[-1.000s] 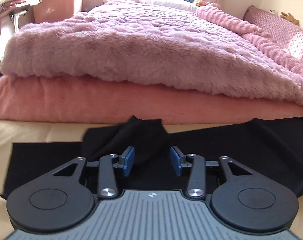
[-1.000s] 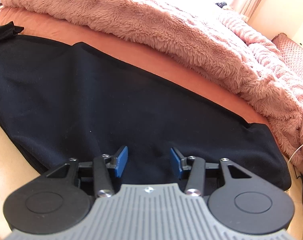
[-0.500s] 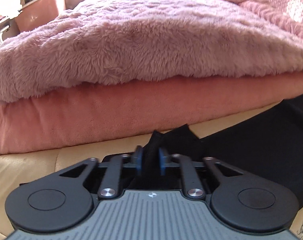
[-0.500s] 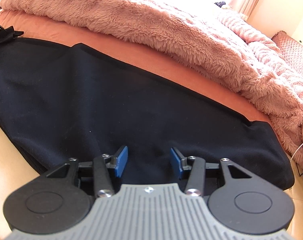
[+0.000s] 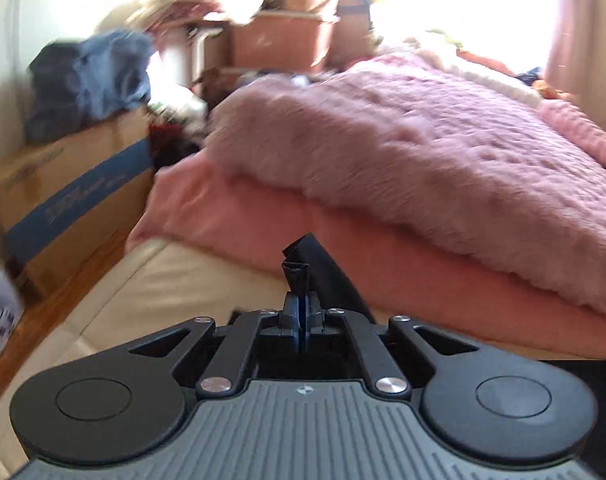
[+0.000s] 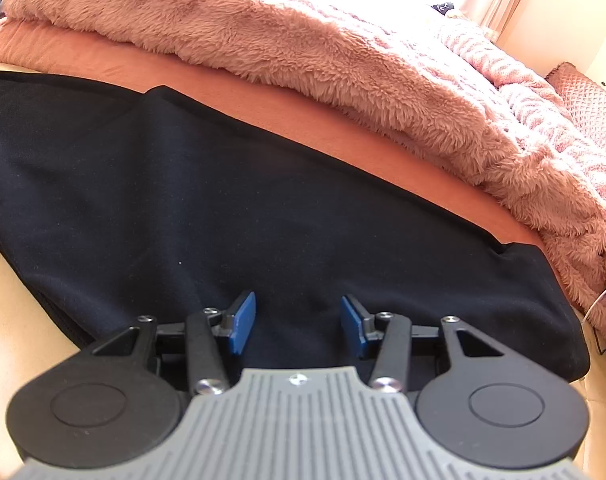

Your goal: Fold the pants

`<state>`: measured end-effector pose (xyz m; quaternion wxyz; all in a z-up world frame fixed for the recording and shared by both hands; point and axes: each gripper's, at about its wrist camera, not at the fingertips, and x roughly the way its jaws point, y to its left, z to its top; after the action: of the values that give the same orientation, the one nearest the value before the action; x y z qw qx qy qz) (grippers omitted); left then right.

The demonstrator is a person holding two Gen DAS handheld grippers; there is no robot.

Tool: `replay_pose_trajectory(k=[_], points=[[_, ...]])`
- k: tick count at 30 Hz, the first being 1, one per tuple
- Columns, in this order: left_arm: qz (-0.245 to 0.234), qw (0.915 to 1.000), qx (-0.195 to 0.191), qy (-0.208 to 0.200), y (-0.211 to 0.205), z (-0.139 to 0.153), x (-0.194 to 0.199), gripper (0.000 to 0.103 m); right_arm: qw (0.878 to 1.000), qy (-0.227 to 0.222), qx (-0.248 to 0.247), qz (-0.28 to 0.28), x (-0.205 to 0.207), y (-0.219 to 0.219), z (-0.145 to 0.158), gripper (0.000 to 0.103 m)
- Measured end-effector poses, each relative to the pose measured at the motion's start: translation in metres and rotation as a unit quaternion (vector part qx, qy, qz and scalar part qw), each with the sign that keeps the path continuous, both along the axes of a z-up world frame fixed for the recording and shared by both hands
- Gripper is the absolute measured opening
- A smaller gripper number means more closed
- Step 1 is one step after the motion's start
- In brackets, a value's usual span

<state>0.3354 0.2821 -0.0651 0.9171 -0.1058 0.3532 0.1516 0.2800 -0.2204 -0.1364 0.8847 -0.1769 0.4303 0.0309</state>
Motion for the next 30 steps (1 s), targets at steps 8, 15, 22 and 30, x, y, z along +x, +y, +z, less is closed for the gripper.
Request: replay_pose_trajectory(k=[8,15,22,30], points=[[0.113,0.9848,-0.125,0.043,0.05,-0.041,-0.029,0.002,1.0,0.009,-0.006,0.01,0.003,0.0,0.0,0.044],[0.121,0.9822,-0.134,0.051,0.05,-0.053,-0.036,0.002,1.0,0.019,-0.002,0.01,0.007,-0.002,0.004,0.042],[0.114,0.9846,-0.119,0.057,0.047,-0.055,-0.033,0.005,0.998,-0.005,-0.029,0.053,0.021,0.006,0.021,0.031],[0.111,0.9872,-0.097,0.061,0.042,-0.058,-0.031,0.006,0.992,-0.042,0.041,-0.111,0.046,-0.13,0.039,0.032]])
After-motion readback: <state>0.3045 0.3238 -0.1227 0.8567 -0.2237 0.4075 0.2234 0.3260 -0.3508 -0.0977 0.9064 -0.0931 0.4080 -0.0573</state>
